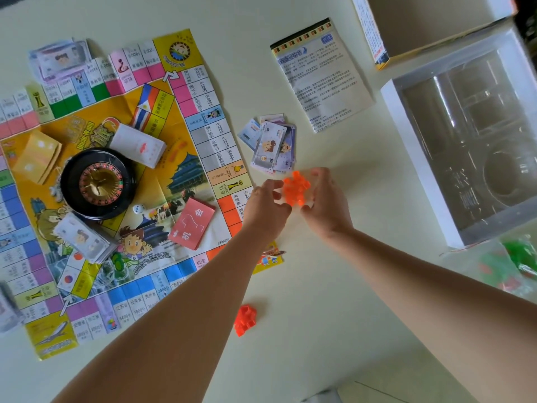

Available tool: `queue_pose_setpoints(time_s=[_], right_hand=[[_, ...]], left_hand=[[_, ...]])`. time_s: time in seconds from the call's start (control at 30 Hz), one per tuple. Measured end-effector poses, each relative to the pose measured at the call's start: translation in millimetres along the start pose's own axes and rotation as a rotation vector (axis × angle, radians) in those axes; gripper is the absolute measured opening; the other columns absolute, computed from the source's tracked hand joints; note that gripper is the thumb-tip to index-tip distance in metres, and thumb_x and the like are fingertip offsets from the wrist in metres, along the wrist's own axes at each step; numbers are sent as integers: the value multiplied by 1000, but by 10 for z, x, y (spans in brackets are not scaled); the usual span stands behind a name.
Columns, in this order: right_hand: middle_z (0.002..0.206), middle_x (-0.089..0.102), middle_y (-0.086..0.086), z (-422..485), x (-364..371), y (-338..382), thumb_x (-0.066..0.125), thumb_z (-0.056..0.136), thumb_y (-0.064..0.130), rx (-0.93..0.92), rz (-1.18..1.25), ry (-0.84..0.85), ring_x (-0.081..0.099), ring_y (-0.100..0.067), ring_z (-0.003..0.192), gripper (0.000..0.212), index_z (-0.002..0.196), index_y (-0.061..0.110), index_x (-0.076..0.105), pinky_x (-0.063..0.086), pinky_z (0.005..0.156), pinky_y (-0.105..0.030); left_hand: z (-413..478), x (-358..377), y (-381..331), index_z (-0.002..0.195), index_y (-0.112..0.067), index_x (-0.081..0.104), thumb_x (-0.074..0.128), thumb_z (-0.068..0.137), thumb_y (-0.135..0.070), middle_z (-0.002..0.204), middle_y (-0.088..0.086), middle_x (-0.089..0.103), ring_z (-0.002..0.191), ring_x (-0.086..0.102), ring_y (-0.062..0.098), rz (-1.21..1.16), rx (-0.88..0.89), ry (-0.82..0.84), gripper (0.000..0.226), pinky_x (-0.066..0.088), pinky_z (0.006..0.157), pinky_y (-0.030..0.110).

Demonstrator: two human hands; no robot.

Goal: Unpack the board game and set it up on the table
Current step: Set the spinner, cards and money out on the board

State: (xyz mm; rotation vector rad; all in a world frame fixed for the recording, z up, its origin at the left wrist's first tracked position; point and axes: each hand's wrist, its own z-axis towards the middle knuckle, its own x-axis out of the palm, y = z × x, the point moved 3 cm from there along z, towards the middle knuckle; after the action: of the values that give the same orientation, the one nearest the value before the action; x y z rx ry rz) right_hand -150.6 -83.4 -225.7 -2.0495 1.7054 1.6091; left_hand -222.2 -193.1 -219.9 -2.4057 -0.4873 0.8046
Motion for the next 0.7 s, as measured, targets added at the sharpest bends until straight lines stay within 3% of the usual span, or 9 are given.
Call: queue_pose_setpoints(time_s=[0.23,0.3,0.43,0.57,0.7], right_hand=[[88,58,1,-227,48,444,62,81,9,-178,13,-134,55,-17,76,28,108,15,56,46,70,-32],[82,55,4,-341,171,741,60,83,7,-318,72,-90,51,-8,67,16,98,13,61,47,67,-30],[86,63,0,-837,785,1528,57,89,11,-528,114,129,57,-12,72,9,89,8,65,46,65,-22],[85,64,1,-1450,1643,2084,58,87,11,-578,39,391,56,-12,67,9,89,12,66,49,65,-32],[96,63,1,-2096,2517,2547,57,85,9,-595,-73,492,57,-15,77,16,97,15,66,49,74,-35]], left_hand=[[-439,-634,218,98,-21,69,50,91,-5,91,-3,69,77,67,16,-61,119,-247,26,56,68,31],[-609,-884,415,87,-20,71,52,89,-3,84,-3,70,73,66,15,-67,124,-286,26,56,67,32],[-1053,-1536,1148,58,-28,60,46,81,2,63,-10,62,66,62,19,-51,19,-388,40,51,63,32],[-1537,-2034,2066,67,-22,65,48,83,-2,79,3,71,81,65,24,-74,-138,-461,31,44,62,30],[-1981,-2526,3010,79,-24,65,55,86,-7,92,2,69,85,63,24,-80,-185,-551,21,39,64,27]])
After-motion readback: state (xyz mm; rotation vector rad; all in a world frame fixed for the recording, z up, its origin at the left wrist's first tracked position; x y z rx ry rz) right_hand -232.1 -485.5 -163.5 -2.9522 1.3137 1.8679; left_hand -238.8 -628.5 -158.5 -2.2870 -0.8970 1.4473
